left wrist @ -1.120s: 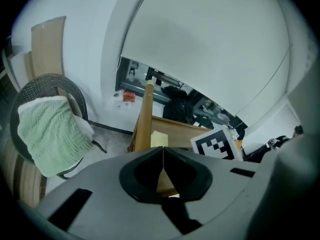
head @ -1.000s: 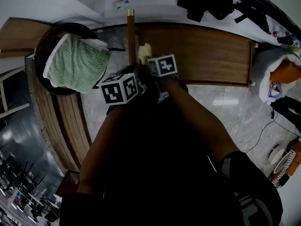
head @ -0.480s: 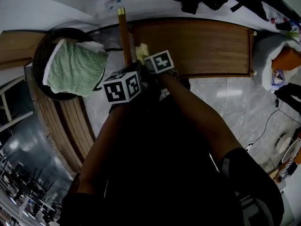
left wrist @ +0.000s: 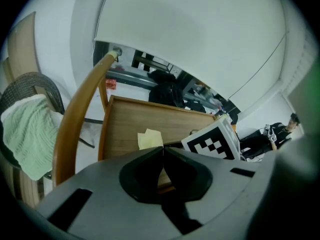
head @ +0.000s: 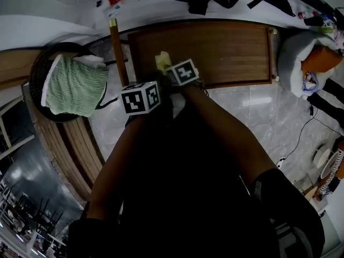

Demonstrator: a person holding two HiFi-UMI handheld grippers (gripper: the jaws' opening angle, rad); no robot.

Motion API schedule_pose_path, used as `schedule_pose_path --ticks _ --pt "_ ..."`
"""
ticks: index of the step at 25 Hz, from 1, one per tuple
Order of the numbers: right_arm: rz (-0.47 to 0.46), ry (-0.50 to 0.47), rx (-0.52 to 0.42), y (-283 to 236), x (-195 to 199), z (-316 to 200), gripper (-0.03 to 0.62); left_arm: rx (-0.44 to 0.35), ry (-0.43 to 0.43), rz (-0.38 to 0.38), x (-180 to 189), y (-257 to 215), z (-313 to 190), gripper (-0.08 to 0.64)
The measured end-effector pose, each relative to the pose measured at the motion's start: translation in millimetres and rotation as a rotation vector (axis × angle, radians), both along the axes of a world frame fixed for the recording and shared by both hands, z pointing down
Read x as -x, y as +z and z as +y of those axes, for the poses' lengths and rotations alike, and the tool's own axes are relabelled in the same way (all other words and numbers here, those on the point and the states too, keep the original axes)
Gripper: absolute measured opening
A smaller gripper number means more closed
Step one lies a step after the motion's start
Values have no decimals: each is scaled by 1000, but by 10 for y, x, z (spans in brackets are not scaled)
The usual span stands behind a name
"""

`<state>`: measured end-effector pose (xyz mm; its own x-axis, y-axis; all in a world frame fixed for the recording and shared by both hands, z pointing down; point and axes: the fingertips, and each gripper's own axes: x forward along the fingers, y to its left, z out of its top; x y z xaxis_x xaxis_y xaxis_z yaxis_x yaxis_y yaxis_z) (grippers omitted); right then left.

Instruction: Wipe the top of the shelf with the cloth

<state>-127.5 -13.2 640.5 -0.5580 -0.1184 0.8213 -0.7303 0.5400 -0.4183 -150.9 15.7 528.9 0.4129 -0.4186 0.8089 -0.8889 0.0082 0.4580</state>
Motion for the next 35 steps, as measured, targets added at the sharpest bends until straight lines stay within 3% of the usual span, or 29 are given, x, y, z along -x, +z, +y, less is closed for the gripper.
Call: schedule_pose_path --ticks 14,21,30,35 --pt "63 98 -24 -2 -1641 -336 41 35 75 53 -1268 265 -290 12" --pt "77 152 -43 -60 -2365 -431 41 51 89 43 -1784 397 -384 12" --pt "151 306 -73 -116 -3408 -663 41 57 167 82 -2518 449 -447 12" --pt "217 368 -93 -164 -3941 -721 41 40 237 89 -2748 395 -431 12"
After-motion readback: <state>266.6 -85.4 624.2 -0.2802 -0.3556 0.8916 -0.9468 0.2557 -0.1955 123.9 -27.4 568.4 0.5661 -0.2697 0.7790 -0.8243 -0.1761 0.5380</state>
